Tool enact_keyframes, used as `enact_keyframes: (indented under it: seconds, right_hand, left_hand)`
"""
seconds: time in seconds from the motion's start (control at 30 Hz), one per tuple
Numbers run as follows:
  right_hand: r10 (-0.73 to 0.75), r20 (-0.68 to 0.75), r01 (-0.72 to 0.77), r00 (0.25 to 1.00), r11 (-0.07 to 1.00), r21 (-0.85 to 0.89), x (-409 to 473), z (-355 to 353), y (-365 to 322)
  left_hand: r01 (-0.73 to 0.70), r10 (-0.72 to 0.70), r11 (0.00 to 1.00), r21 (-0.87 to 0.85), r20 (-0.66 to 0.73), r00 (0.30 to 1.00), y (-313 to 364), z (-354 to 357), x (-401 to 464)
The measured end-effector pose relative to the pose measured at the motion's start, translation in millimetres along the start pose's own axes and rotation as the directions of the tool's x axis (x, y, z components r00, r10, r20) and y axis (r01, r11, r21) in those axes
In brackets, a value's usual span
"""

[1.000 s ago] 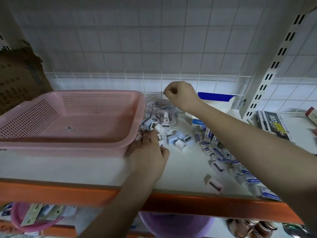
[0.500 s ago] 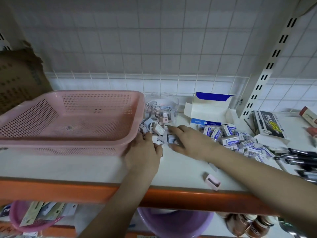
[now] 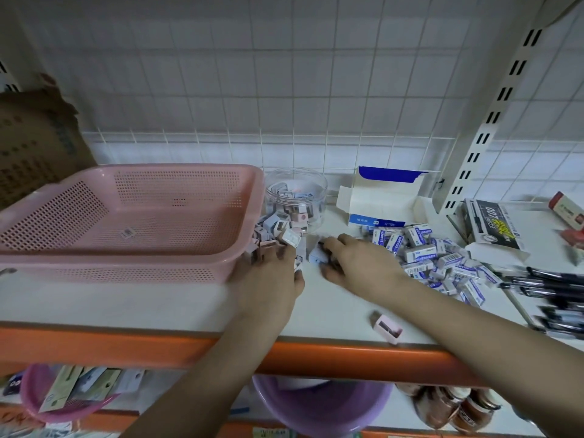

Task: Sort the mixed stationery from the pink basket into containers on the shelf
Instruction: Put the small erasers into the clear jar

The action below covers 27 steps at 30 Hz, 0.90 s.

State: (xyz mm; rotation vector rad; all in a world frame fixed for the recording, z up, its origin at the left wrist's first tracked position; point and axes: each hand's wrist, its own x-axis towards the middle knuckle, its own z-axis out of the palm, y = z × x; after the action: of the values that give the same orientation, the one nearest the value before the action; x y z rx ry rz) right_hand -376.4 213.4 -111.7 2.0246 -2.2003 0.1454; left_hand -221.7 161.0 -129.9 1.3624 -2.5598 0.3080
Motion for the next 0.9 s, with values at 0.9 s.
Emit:
enact_keyframes:
  seconds: [0.9]
  right_hand:
    - [0.352,-0.212,-0.11,0.912,0.707,0.698,-74,-12,3]
  left_hand:
    - [-0.067,0.167,0.863,-0.501,0.158,0.973,-13,-69,148]
